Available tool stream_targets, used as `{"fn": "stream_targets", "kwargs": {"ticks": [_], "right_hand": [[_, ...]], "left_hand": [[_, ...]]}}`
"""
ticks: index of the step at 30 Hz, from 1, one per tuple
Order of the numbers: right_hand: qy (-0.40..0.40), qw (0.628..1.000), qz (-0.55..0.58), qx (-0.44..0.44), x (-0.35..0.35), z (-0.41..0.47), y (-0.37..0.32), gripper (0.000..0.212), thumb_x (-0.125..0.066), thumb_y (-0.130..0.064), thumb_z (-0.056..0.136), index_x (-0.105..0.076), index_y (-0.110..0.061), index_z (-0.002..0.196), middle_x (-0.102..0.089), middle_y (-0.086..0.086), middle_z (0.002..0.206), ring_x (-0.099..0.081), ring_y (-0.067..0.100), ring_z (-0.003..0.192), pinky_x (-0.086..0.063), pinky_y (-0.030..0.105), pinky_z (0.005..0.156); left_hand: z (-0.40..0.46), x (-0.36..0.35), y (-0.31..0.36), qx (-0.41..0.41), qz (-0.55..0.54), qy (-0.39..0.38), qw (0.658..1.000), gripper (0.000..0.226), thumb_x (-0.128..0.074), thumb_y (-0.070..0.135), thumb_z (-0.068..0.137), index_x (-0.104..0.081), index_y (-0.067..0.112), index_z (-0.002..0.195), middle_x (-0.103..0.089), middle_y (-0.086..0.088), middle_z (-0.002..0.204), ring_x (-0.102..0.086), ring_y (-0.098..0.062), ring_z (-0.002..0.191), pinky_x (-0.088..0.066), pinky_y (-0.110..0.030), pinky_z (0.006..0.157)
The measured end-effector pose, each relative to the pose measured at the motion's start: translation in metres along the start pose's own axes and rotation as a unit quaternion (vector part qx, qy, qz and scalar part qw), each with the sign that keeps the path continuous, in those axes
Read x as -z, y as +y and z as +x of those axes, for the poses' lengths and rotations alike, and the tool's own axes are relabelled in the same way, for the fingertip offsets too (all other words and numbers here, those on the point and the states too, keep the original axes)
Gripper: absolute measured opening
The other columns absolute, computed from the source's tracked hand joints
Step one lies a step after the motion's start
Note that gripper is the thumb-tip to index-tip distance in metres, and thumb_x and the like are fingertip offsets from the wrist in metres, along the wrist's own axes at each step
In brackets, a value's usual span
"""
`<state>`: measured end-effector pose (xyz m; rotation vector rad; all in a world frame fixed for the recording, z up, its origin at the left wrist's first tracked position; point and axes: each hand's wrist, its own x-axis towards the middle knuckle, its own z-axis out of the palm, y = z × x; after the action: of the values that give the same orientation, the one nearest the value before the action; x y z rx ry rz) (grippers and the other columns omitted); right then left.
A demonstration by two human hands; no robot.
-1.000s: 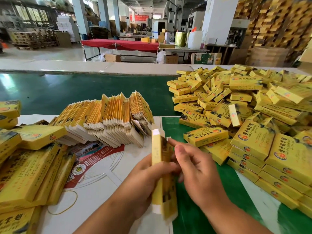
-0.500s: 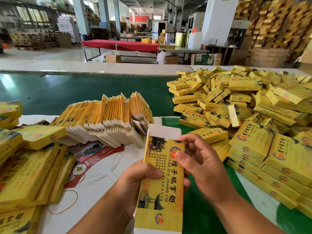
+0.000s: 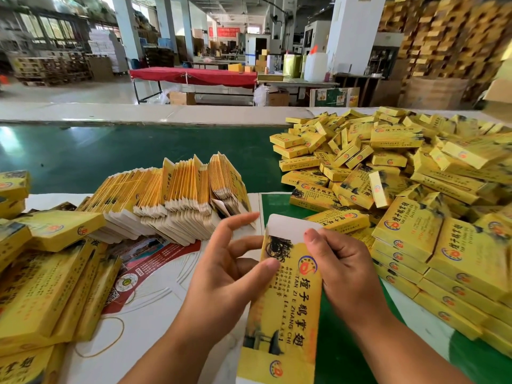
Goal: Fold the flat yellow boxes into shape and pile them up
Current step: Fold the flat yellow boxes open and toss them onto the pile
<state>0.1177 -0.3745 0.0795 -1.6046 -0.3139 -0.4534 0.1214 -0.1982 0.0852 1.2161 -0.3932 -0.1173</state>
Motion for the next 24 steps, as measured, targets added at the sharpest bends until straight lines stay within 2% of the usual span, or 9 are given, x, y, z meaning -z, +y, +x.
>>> {"fn": "stream_targets", "kwargs": {"ticks": [2,6,9,11,15,18,21,22,24], "right_hand": [[0.005,1.0,0.006,-0.005,0.0001,-0.0001,0.0001,0.049,-0.057,-0.036,0.093,-0.047,0.001,0.062,-0.049,0.028,0.056,-0.044,0.044,0.052,-0.038,0.042,0.047],[0.016,1.0,0.012,-0.011,0.0016,0.0018,0.0005,0.056,-0.056,-0.044,0.088,-0.045,0.006,0.065,-0.047,0.036,0.061,-0.045,0.05,0.054,-0.038,0.051,0.05],[0.006,1.0,0.013,-0.013,0.003,0.0025,0.0005,0.051,-0.055,-0.044,0.088,-0.047,0.001,0.064,-0.049,0.029,0.059,-0.048,0.04,0.051,-0.039,0.042,0.048],[-0.01,1.0,0.015,-0.018,0.0034,0.0019,0.0009,0.051,-0.056,-0.042,0.088,-0.045,0.001,0.063,-0.048,0.029,0.057,-0.045,0.042,0.049,-0.036,0.042,0.046],[-0.039,0.998,0.029,-0.031,0.0048,0.0013,0.0009,0.047,-0.055,-0.03,0.093,-0.044,0.0,0.06,-0.05,0.019,0.051,-0.047,0.025,0.044,-0.036,0.03,0.044],[-0.06,0.997,0.035,-0.039,0.0047,0.0011,-0.0006,0.045,-0.054,-0.031,0.092,-0.047,0.0,0.06,-0.053,0.013,0.05,-0.051,0.019,0.045,-0.039,0.028,0.043],[-0.067,0.997,0.012,-0.035,0.004,0.0012,0.0005,0.048,-0.06,-0.037,0.091,-0.047,-0.002,0.06,-0.051,0.015,0.051,-0.05,0.019,0.046,-0.039,0.03,0.044],[-0.068,0.997,-0.004,-0.027,0.0044,0.0013,0.0012,0.046,-0.062,-0.039,0.088,-0.05,-0.006,0.06,-0.051,0.012,0.052,-0.05,0.018,0.048,-0.039,0.029,0.046],[-0.073,0.997,-0.028,-0.017,0.0064,0.0025,0.0001,0.027,-0.065,-0.04,0.083,-0.059,-0.016,0.072,-0.057,0.006,0.06,-0.053,0.015,0.055,-0.043,0.026,0.051]], "left_hand": [[-0.0011,-0.001,0.0008,-0.004,0.009,-0.023,1.0,0.044,-0.074,0.011,0.072,-0.061,0.027,0.111,-0.07,-0.019,0.107,-0.071,-0.039,0.09,-0.06,-0.042,0.067],[-0.001,0.0011,-0.0004,0.006,0.026,-0.047,0.999,0.048,-0.076,0.008,0.071,-0.062,0.026,0.113,-0.069,-0.02,0.103,-0.071,-0.04,0.091,-0.06,-0.044,0.069],[-0.0014,0.0018,-0.0002,0.003,0.037,-0.055,0.998,0.048,-0.077,0.004,0.075,-0.06,0.028,0.113,-0.068,-0.022,0.103,-0.069,-0.046,0.091,-0.059,-0.053,0.071],[-0.0032,0.0018,-0.0017,-0.002,0.06,-0.067,0.996,0.042,-0.077,0.012,0.074,-0.059,0.023,0.11,-0.066,-0.025,0.103,-0.064,-0.053,0.09,-0.056,-0.061,0.074],[-0.0044,0.0005,-0.0028,0.005,0.086,-0.094,0.992,0.022,-0.073,0.016,0.077,-0.059,0.014,0.093,-0.071,-0.02,0.097,-0.07,-0.04,0.088,-0.06,-0.044,0.072],[-0.0012,0.002,-0.0032,0.01,0.102,-0.073,0.992,0.01,-0.071,0.014,0.083,-0.062,0.011,0.083,-0.072,-0.023,0.091,-0.071,-0.041,0.086,-0.061,-0.044,0.07],[0.0004,0.0031,-0.0041,-0.005,0.13,-0.058,0.99,0.008,-0.067,0.023,0.082,-0.066,0.02,0.075,-0.074,-0.013,0.084,-0.073,-0.029,0.081,-0.059,-0.031,0.064],[0.0006,0.0034,-0.0041,-0.013,0.142,-0.046,0.989,0.009,-0.069,0.026,0.081,-0.067,0.022,0.073,-0.074,-0.012,0.081,-0.072,-0.031,0.079,-0.058,-0.032,0.062],[0.0017,0.0048,-0.0033,-0.026,0.141,-0.009,0.99,0.01,-0.074,0.027,0.079,-0.066,0.022,0.076,-0.069,-0.022,0.08,-0.064,-0.05,0.08,-0.057,-0.052,0.063]]}}
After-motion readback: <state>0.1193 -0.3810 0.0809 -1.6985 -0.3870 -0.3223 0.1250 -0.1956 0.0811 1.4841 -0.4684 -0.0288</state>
